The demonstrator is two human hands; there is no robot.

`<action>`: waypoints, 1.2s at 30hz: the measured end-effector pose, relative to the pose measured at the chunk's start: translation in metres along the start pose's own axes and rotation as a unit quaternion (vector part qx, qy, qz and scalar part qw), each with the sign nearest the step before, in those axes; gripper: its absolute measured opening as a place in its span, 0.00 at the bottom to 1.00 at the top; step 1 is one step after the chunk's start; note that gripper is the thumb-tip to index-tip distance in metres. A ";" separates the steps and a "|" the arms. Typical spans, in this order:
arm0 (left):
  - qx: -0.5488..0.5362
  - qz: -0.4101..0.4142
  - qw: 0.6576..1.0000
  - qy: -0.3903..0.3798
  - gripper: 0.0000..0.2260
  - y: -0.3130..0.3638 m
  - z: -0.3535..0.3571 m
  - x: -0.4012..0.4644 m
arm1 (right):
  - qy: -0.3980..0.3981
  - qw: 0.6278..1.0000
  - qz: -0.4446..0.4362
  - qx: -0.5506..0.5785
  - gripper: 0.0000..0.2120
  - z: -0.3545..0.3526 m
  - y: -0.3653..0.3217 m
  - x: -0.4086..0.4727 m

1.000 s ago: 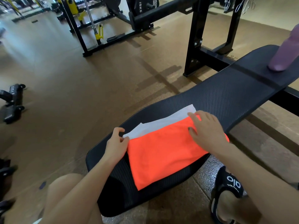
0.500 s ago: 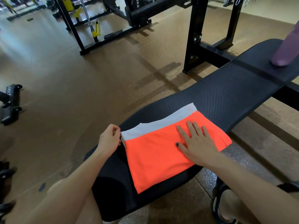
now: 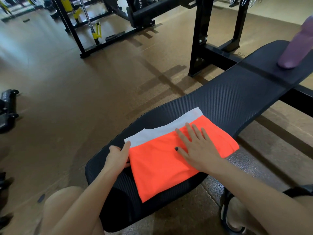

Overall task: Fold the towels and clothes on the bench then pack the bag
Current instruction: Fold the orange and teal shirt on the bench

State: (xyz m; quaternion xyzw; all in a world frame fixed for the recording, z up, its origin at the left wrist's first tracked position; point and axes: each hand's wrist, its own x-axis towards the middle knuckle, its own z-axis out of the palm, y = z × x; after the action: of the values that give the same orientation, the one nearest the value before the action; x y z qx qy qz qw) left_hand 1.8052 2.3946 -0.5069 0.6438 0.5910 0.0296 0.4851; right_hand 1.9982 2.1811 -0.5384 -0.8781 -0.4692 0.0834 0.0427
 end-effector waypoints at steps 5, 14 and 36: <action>-0.017 -0.043 0.997 -0.055 0.20 -0.009 0.018 -0.021 | -0.016 0.999 -0.032 0.002 0.40 0.014 -0.011 -0.005; -0.239 -0.118 0.960 -0.087 0.11 0.015 0.019 -0.057 | -0.016 0.993 -0.111 0.046 0.35 0.019 -0.012 -0.011; -0.096 0.028 0.974 -0.205 0.07 0.187 0.208 -0.079 | -0.001 0.812 0.207 0.546 0.51 -0.089 0.079 -0.043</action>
State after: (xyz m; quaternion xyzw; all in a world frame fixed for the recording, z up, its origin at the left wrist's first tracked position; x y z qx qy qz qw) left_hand 2.0458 2.2416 -0.4506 0.6030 0.4546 -0.0330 0.6547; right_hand 2.0552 2.1016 -0.4588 -0.7867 -0.1539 0.3335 0.4962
